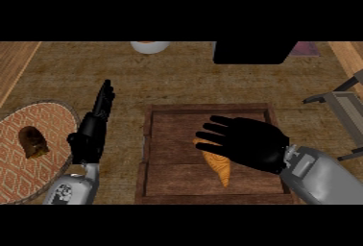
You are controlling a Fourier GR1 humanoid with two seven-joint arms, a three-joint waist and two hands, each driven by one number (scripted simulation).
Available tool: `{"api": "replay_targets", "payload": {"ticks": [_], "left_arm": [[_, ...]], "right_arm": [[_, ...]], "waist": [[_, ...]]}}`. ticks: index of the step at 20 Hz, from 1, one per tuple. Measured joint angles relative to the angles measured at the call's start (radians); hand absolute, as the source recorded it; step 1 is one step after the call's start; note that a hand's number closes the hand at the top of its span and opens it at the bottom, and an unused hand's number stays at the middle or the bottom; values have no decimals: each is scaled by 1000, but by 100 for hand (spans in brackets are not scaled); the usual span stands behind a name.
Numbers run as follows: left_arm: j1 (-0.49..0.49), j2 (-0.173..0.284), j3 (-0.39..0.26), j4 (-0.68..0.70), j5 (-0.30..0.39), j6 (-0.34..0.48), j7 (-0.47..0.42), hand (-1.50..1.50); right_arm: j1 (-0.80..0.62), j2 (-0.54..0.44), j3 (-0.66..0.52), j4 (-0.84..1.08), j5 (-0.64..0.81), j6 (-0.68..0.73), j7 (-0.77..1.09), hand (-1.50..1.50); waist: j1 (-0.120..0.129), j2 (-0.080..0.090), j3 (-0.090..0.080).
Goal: Pick the croissant from the tray and place it in the tiered basket
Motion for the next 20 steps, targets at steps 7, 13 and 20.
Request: {"api": "replay_targets", "payload": {"ticks": [7, 13, 20], "left_arm": [[25, -6, 9, -19, -10, -18, -4, 0], [23, -25, 14, -27, -24, -21, 6, 0], [32, -41, 7, -64, -46, -26, 42, 0]], "right_arm": [[13, 54, 17, 49, 53, -9, -8, -150], [4, 103, 19, 101, 102, -6, -17, -150], [43, 135, 29, 130, 165, -31, -27, -150]], "waist": [[1, 0, 0], [1, 0, 0], [0, -1, 0]]}}
